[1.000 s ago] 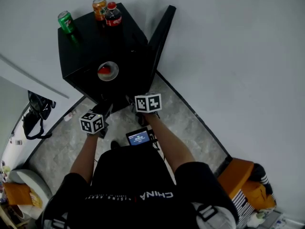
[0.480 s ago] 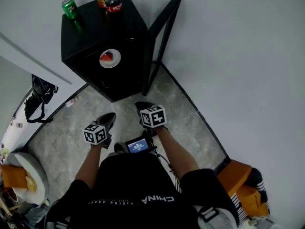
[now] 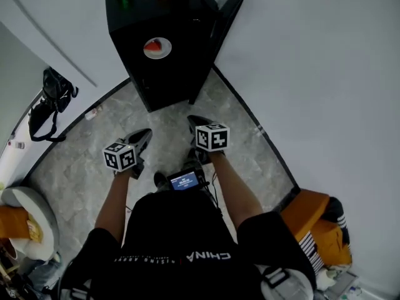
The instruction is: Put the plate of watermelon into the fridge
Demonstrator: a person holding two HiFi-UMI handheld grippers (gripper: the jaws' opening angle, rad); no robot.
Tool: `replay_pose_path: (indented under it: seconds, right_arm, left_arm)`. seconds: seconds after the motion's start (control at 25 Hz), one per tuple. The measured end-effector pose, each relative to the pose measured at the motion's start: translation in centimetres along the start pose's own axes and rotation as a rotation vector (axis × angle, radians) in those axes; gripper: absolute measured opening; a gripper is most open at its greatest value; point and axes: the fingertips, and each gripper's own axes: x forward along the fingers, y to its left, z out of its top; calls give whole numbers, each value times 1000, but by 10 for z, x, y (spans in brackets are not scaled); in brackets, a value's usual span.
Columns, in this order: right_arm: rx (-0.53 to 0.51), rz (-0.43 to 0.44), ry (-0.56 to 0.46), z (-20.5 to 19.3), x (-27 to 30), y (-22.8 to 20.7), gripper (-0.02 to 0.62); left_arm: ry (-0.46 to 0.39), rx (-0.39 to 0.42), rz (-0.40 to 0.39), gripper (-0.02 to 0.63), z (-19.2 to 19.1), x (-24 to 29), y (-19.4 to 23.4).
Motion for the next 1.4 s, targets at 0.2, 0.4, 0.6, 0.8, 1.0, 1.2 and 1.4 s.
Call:
replay_pose_path:
  seconds: [0.2, 0.4, 0.6, 0.8, 1.0, 1.2, 1.4]
  right_arm:
    - [10, -12, -20, -29, -26, 33, 17]
    - [-52, -37, 15, -42, -40, 30, 17]
    - [-111, -32, 37, -38, -42, 28, 15]
    - [-120, 38, 53, -29, -45, 18, 15]
    - [-126, 98, 53, -14, -38, 10, 15]
    - [-142, 133, 59, -11, -31, 12, 15]
    - [-131, 137, 59, -6, -29, 11, 15]
  left_arm:
    - [49, 3, -18, 12, -37, -25, -4]
    - [46, 21, -64, 12, -53, -18, -26]
    - [38, 20, -49, 12, -56, -6, -40]
    - [19, 23, -4, 12, -47, 14, -52]
    - [27, 64, 21, 12, -37, 27, -64]
    - [25, 68, 63, 12, -28, 29, -59]
    - [29, 82, 74, 12, -24, 32, -59]
